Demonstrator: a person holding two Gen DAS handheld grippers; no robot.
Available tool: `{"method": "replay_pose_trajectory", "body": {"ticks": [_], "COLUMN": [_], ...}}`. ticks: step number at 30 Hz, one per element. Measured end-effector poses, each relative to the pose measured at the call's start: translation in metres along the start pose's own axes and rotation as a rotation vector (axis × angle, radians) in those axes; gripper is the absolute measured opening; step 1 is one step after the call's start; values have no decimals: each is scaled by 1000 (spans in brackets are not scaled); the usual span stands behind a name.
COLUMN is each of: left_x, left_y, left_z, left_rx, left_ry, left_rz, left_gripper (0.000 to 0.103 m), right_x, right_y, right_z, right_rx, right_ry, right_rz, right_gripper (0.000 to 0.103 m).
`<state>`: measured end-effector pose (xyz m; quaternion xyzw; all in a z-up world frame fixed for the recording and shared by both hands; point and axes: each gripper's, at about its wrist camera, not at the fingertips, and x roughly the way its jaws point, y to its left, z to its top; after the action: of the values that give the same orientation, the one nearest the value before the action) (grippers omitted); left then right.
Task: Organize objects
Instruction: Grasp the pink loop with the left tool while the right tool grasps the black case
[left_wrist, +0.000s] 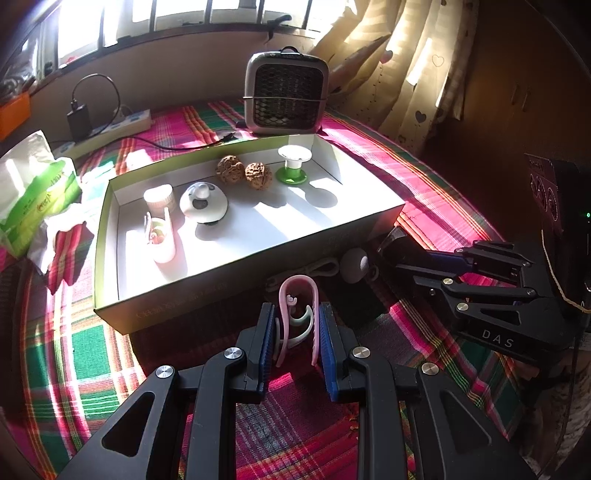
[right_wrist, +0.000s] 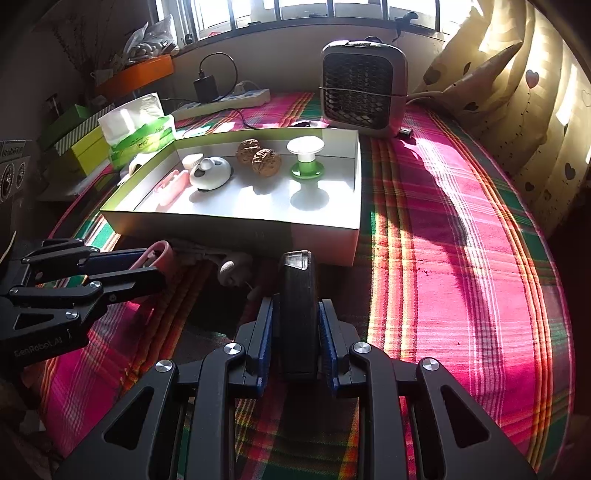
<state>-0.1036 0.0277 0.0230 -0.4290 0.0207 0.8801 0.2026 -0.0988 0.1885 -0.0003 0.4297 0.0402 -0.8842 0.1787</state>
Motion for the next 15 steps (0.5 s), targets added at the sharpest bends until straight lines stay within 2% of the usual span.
{"method": "replay_pose_trajectory", "body": {"ticks": [15], "left_x": [-16], "left_y": [0], "left_z": [2], "left_rx": [1], "left_ry": [-27], "left_rz": [22], "left_gripper": [20], "right_x": [-18], "right_y": [0], "right_z": [1], "right_rx": [23], "right_ry": [-29], "right_rz": [10], "right_gripper": [25]}}
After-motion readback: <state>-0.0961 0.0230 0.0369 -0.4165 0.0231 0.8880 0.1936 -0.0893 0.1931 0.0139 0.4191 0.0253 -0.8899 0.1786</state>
